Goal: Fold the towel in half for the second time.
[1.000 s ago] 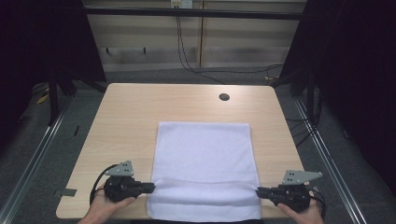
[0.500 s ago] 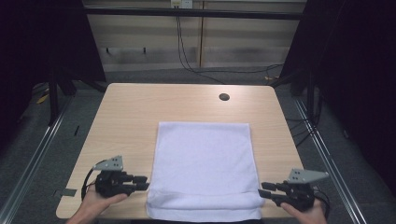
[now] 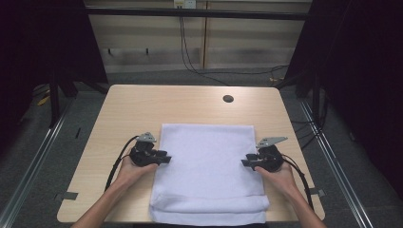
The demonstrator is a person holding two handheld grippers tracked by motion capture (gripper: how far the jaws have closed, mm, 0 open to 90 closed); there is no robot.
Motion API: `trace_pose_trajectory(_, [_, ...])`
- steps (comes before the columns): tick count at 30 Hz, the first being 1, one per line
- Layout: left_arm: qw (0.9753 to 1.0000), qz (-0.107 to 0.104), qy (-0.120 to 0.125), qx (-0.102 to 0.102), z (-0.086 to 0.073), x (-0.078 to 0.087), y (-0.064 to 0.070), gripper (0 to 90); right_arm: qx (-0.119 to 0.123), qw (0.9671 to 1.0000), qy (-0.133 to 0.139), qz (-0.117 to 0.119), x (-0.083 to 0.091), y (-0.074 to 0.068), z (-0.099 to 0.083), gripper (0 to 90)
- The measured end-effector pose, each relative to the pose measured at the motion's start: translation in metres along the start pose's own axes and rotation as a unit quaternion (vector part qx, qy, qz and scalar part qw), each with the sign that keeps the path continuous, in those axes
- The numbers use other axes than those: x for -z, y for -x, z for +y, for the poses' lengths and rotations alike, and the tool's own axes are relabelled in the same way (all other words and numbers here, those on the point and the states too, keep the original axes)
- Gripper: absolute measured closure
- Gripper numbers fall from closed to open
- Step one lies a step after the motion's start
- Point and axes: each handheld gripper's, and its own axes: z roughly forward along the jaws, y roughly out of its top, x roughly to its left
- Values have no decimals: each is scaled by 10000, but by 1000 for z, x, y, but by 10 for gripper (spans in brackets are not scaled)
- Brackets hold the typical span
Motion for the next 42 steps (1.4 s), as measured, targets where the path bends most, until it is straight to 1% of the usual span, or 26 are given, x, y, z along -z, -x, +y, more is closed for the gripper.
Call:
trace_pose_trajectory(1, [9999, 111, -45, -65, -1, 1, 1, 726, 119, 9998, -87, -108, -3, -2, -1, 692])
trace_pose_trajectory(2, [9999, 79, -69, -69, -2, 2, 1, 784, 174, 9997, -94, -173, -4, -5, -1, 699])
trace_pose_trajectory(3, [10000, 38, -46, -41, -3, 2, 1, 828, 215, 9994, -146, -234, -3, -7, 0, 743])
trace_pose_trajectory(5, [10000, 8, -52, -59, -6, 5, 3, 866, 245, 9989, -215, -345, -2, -13, -1, 828])
trace_pose_trajectory(6, [9999, -22, -92, -103, -8, 7, 5, 872, 256, 9987, -186, -390, -1, -16, -2, 837])
trace_pose_trajectory(7, [9998, 2, -129, -156, -9, 9, 8, 875, 233, 9990, -183, -348, 0, -19, -4, 842])
trace_pose_trajectory(11, [9996, -127, -148, -192, -20, 16, 23, 879, 177, 9996, -180, -149, 7, -24, -12, 852])
trace_pose_trajectory(15, [9991, -269, -206, -235, -31, 25, 37, 880, 231, 9995, -219, 24, 15, -34, -21, 853])
trace_pose_trajectory(18, [9988, -358, -236, -224, -34, 27, 39, 880, 240, 9993, -280, 87, 20, -39, -26, 851])
trace_pose_trajectory(21, [9986, -423, -265, -192, -33, 27, 36, 875, 251, 9990, -322, 199, 20, -38, -25, 838])
trace_pose_trajectory(22, [9985, -463, -231, -158, -32, 26, 35, 868, 234, 9989, -304, 268, 20, -36, -24, 822])
trace_pose_trajectory(23, [9985, -452, -238, -206, -31, 27, 34, 854, 178, 9990, -266, 313, 19, -34, -24, 800])
trace_pose_trajectory(25, [9989, -425, -133, -117, -26, 27, 27, 821, 127, 9994, -143, 301, 20, -28, -19, 757])
trace_pose_trajectory(26, [9992, -396, -84, -68, -22, 27, 23, 810, 120, 9996, 18, 246, 19, -23, -15, 750])
trace_pose_trajectory(27, [9995, -305, 42, -34, -18, 28, 18, 804, 43, 9998, 75, 155, 21, -18, -10, 745])
trace_pose_trajectory(28, [9993, -320, 173, 90, -14, 28, 11, 793, 39, 9998, 160, 78, 21, -12, -4, 739])
trace_pose_trajectory(30, [9993, -104, 315, 192, -5, 29, -1, 760, -9, 9993, 330, -186, 18, 5, 8, 692])
trace_pose_trajectory(31, [9990, -1, 397, 217, -1, 30, -8, 746, -71, 9990, 361, -271, 15, 11, 12, 682])
trace_pose_trajectory(33, [9977, 79, 532, 415, 6, 29, -23, 721, -187, 9979, 451, -415, 9, 26, 21, 641])
trace_pose_trajectory(34, [9970, 104, 549, 531, 8, 27, -30, 702, -277, 9974, 494, -450, 5, 33, 25, 625])
trace_pose_trajectory(36, [9961, 181, 586, 631, 11, 22, -42, 669, -332, 9963, 522, -600, -2, 45, 31, 600])
trace_pose_trajectory(37, [9958, 276, 548, 675, 12, 20, -46, 654, -386, 9956, 543, -653, -5, 50, 34, 584])
trace_pose_trajectory(38, [9956, 425, 465, 691, 14, 17, -50, 613, -430, 9952, 544, -689, -8, 54, 36, 569])
trace_pose_trajectory(39, [9952, 433, 443, 758, 14, 14, -54, 576, -472, 9953, 456, -711, -11, 58, 38, 560])
trace_pose_trajectory(40, [9950, 377, 404, 827, 13, 11, -59, 556, -445, 9957, 362, -730, -15, 61, 39, 549])
trace_pose_trajectory(42, [9947, 414, 353, 876, 12, 6, -62, 525, -532, 9956, 296, -706, -20, 66, 40, 546])
